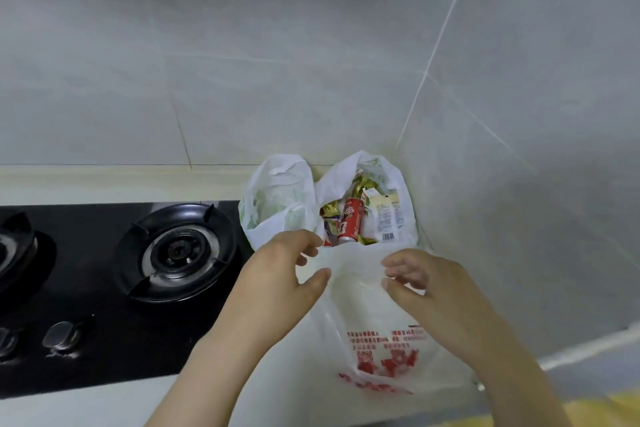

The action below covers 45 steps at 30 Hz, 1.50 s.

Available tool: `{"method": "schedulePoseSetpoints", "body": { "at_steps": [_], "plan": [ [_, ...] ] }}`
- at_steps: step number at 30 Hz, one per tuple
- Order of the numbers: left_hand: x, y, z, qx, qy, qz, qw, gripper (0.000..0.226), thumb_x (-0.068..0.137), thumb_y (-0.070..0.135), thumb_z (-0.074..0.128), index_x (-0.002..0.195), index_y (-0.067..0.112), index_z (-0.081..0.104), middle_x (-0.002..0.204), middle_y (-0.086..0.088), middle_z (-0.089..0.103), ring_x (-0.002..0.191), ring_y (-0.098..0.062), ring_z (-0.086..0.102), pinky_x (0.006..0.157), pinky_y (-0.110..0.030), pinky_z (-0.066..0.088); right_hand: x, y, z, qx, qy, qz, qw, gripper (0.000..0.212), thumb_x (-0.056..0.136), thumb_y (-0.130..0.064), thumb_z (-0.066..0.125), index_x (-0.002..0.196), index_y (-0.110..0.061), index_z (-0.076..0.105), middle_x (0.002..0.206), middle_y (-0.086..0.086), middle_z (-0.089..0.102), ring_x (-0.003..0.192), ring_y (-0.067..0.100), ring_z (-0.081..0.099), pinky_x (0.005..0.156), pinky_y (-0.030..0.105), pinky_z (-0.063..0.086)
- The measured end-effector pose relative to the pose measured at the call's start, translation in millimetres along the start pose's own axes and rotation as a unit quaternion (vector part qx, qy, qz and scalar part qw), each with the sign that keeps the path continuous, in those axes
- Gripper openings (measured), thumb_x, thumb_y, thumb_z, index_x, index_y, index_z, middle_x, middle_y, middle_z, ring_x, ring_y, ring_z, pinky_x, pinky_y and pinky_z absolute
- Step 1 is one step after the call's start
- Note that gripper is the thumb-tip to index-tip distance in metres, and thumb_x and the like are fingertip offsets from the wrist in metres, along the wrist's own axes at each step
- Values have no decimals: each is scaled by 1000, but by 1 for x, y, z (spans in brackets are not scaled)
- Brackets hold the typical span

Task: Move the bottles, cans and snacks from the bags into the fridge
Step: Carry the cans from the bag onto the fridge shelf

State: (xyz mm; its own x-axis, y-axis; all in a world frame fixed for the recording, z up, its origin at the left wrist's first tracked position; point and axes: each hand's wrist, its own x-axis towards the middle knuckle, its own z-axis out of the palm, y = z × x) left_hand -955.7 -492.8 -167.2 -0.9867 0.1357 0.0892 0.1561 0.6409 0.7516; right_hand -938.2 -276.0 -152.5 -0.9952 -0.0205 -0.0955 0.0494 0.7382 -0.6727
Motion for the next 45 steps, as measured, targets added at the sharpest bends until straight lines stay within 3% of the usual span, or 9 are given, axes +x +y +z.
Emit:
{"method": "schedulePoseSetpoints", "body": {
  "at_steps": [8,12,20,32,38,40,42,45],
  "plan": [
    [52,-7,25,24,-1,-40,999,31,84,31,66,115,29,60,102,18,62,90,4,58,85,-22,50,68,29,-11,40,-37,-2,999,15,87,-30,67,100,-36,66,99,-18,68,92,-10,61,78,14,46],
    [83,3,41,38,11,-46,998,27,87,29,63,113,29,61,101,18,62,89,5,58,84,-20,50,107,46,-22,46,-48,-16,998,14,87,-27,67,100,-34,66,98,-19,67,94,-8,61,76,11,44],
    [140,4,80,40,15,-54,998,23,84,28,66,107,27,63,102,13,62,92,-2,58,85,-28,51,172,79,-29,60,-54,-13,997,18,85,-27,67,101,-32,67,100,-13,69,91,1,65,82,27,54],
    [213,-48,108,78,-54,-54,994,28,85,22,62,113,22,63,106,6,62,95,-11,60,85,-29,51,236,103,2,36,-34,52,997,27,89,-24,64,116,-23,65,109,-12,66,95,1,60,87,24,50],
    [221,-70,135,51,-61,-73,994,19,84,13,58,101,15,64,96,-1,64,87,-16,60,79,-33,51,253,115,26,1,-77,75,994,25,91,-29,60,115,-23,63,110,-11,63,95,2,58,71,19,45],
    [221,-78,142,43,-72,-75,994,15,84,11,57,97,13,62,90,0,62,82,-17,58,75,-27,49,259,118,35,1,-89,84,992,21,92,-28,60,112,-23,61,104,-11,62,96,5,59,75,22,47],
    [222,-85,148,48,-80,-72,993,8,83,9,55,88,15,55,79,8,53,73,-13,50,62,-13,40,264,121,43,-9,-99,78,992,19,92,-27,60,110,-21,61,100,-11,61,92,4,58,75,21,46],
    [221,-96,154,76,-89,-89,989,12,87,18,53,98,20,56,86,9,51,77,-11,49,60,-15,31,271,125,54,-20,-106,81,991,21,93,-29,60,112,-21,59,102,-9,59,95,7,57,78,23,46]
  ]
}}
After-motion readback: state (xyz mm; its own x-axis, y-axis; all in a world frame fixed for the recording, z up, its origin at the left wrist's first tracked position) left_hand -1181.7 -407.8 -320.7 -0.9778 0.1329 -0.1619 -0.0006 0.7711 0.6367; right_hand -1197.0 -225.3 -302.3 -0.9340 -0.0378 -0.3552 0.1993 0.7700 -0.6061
